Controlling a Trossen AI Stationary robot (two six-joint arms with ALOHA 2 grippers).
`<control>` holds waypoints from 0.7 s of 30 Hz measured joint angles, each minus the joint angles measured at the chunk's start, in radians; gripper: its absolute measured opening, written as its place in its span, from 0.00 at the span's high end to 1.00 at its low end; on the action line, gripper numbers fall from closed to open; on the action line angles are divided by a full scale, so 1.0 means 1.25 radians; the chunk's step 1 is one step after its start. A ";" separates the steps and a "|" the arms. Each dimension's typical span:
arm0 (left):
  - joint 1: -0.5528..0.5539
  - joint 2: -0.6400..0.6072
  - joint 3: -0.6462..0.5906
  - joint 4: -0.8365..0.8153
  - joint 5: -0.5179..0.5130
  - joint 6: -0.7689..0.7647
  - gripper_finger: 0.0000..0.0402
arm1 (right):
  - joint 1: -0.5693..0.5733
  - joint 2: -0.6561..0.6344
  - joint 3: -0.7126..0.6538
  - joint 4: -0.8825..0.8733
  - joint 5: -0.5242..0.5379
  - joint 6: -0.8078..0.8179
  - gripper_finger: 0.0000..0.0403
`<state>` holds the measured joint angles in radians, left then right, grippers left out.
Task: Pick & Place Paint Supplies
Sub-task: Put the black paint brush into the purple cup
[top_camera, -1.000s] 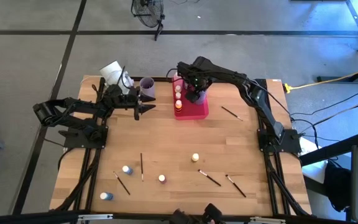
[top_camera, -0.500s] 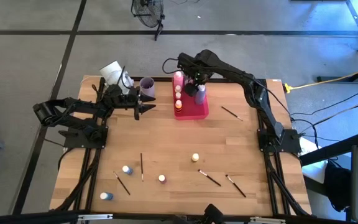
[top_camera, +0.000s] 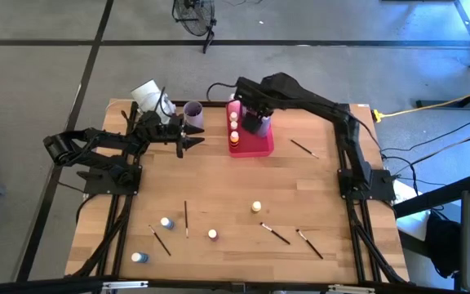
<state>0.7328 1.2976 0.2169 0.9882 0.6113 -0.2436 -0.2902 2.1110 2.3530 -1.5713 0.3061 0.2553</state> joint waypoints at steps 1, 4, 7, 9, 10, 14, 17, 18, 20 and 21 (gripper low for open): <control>0.000 0.000 0.000 0.000 0.000 0.001 0.50 | 0.016 -0.013 0.000 0.000 0.000 0.007 0.28; 0.000 0.000 0.000 0.000 0.000 0.002 0.50 | 0.061 -0.043 0.000 0.000 -0.035 0.017 0.28; 0.000 0.000 0.000 0.001 -0.001 0.005 0.50 | 0.095 -0.059 0.000 0.000 -0.089 0.011 0.28; 0.000 0.000 0.000 0.001 -0.002 0.005 0.50 | 0.113 -0.060 0.000 0.000 -0.146 0.000 0.28; 0.000 0.000 0.000 0.001 -0.002 0.005 0.50 | 0.120 -0.059 0.000 0.000 -0.180 -0.017 0.28; 0.000 0.000 0.000 0.001 -0.002 -0.015 0.50 | 0.143 -0.059 -0.002 0.000 -0.228 -0.044 0.28; 0.000 0.000 0.000 0.001 -0.002 -0.025 0.50 | 0.144 -0.073 -0.013 0.002 -0.228 -0.050 0.28; 0.000 0.000 0.000 0.001 -0.002 -0.025 0.50 | 0.141 -0.088 -0.025 0.002 -0.228 -0.050 0.28; 0.000 0.000 0.000 0.000 -0.002 -0.022 0.50 | 0.134 -0.132 -0.069 0.003 -0.227 -0.049 0.28; 0.000 0.000 0.000 0.000 -0.002 -0.021 0.50 | 0.130 -0.160 -0.102 0.003 -0.227 -0.046 0.28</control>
<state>0.7330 1.2976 0.2169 0.9879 0.6086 -0.2703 -0.1283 1.9114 2.2256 -1.5682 0.0219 0.1973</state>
